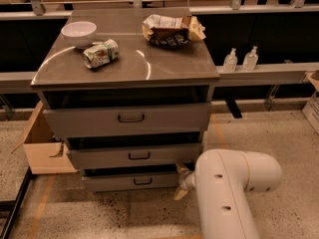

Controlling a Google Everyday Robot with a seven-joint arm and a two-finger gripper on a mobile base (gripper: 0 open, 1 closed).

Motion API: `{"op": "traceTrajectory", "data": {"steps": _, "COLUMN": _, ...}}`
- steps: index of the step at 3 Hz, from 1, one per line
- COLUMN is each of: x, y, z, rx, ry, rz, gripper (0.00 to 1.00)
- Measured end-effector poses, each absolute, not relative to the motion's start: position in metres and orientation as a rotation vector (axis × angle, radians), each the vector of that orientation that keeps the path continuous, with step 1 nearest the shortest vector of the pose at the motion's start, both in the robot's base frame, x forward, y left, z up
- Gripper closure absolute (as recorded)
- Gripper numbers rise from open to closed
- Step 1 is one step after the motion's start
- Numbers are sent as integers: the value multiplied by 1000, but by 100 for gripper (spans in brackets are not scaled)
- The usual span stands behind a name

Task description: Open bottom drawer

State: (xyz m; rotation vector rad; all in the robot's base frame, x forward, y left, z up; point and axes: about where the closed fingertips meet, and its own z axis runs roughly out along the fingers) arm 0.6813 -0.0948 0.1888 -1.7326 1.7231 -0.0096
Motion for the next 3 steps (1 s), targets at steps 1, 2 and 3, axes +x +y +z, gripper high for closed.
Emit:
{"op": "traceTrajectory", "data": {"steps": 1, "x": 683, "y": -96, "z": 185, "rx": -1732, "ry": 1730, "rz": 1, "gripper": 16}}
{"op": "traceTrajectory", "data": {"steps": 2, "x": 683, "y": -99, "z": 183, "rx": -1735, "ry": 1736, "rz": 7, "gripper": 39}}
{"op": "traceTrajectory", "data": {"steps": 3, "x": 681, "y": -101, "z": 182, "rx": -1742, "ry": 1741, "rz": 13, "gripper": 62}}
